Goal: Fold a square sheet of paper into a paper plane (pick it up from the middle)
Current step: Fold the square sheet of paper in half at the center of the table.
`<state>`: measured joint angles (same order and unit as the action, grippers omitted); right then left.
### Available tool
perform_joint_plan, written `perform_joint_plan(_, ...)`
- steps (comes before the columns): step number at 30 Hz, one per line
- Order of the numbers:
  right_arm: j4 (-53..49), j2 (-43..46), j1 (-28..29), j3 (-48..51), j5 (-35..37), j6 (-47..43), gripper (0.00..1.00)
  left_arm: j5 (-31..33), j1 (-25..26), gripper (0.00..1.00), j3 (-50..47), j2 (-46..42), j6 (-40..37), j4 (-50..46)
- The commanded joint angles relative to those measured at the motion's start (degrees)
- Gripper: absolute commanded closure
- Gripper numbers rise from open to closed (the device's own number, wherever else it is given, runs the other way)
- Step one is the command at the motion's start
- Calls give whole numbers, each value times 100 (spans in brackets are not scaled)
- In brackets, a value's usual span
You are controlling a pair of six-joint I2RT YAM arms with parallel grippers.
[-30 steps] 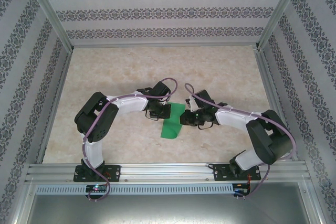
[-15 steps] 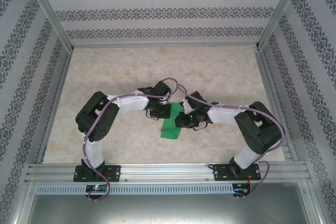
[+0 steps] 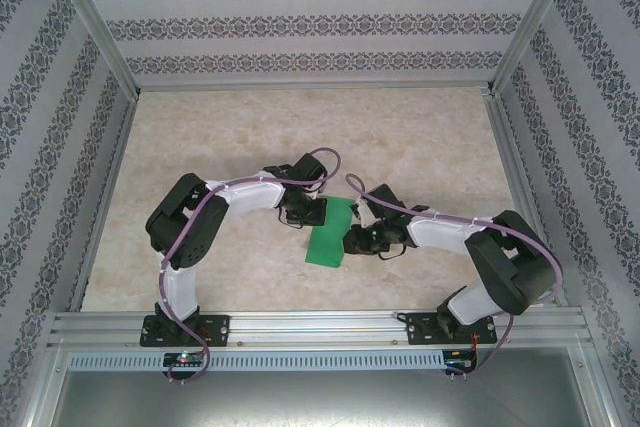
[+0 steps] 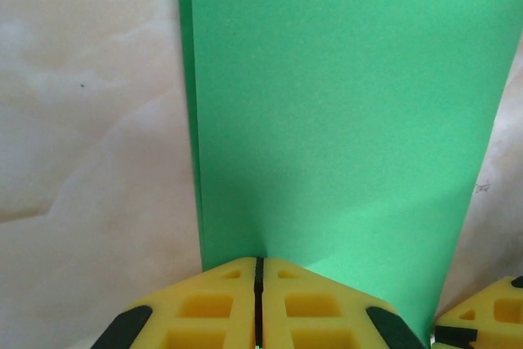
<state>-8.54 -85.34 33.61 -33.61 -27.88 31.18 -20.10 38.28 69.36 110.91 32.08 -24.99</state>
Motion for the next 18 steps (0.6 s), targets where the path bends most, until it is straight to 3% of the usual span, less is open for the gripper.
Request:
perform_joint_plan(1,-271,327,13,-78,36,206,83,436,21,90,-214,430,-114,-622)
perform_joint_plan(4,138,484,13,-111,-47,516,83,496,21,90,-247,387,-133,-640)
perform_joint_plan(10,536,-125,313,-381,-166,681,82,408,21,90,-284,466,-78,-517)
perform_joint_plan(18,266,-460,498,-124,-44,358,82,481,12,90,-236,488,-120,-550)
